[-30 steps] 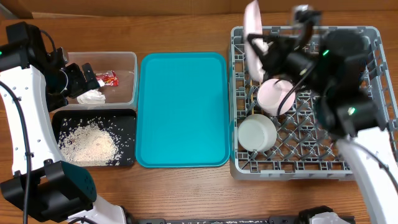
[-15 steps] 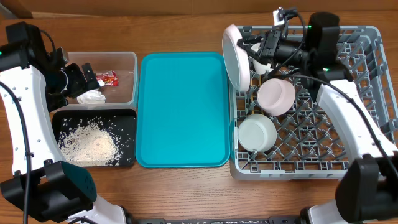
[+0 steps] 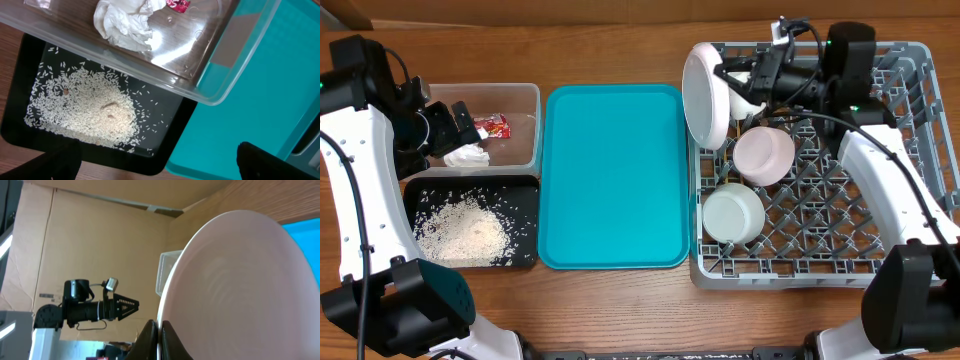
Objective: Sort waste into correct bins and load items into the dishwasher
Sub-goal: 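Stand the plate upright in the rack's left slots and open the right gripper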
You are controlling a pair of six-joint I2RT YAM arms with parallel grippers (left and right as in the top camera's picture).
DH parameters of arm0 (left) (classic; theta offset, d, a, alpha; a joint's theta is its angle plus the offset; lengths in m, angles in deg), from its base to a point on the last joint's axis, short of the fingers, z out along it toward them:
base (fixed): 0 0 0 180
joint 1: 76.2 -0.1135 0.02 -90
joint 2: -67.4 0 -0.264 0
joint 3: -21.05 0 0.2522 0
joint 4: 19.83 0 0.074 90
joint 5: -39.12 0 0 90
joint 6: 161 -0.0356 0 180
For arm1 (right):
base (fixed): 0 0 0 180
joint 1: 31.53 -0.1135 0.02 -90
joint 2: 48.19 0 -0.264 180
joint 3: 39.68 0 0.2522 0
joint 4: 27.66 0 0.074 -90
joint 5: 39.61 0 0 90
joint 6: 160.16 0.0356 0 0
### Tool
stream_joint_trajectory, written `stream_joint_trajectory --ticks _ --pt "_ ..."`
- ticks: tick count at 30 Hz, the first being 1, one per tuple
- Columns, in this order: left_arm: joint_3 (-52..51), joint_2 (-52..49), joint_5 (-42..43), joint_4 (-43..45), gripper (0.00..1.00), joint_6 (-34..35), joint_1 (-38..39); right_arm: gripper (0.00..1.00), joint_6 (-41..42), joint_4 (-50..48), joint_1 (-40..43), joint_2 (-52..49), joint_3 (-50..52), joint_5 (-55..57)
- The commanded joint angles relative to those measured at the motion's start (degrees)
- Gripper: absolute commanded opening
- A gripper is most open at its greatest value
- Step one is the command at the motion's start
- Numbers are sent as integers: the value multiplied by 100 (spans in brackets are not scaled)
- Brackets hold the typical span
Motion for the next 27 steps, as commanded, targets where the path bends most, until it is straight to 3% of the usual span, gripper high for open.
stream_joint_trajectory --ticks 1,8,16,23,27 --pt "92 24 -35 2 100 20 39 4 -57 111 162 2 4 168" --pt "92 24 -35 2 100 20 39 4 -57 15 225 2 4 -111" --pt "92 24 -35 0 100 20 39 4 680 -1178 321 2 4 -887" --pt "92 24 -35 2 100 20 39 4 498 -721 310 2 4 -841" --pt "92 24 -35 2 100 20 39 4 323 146 308 2 4 -136"
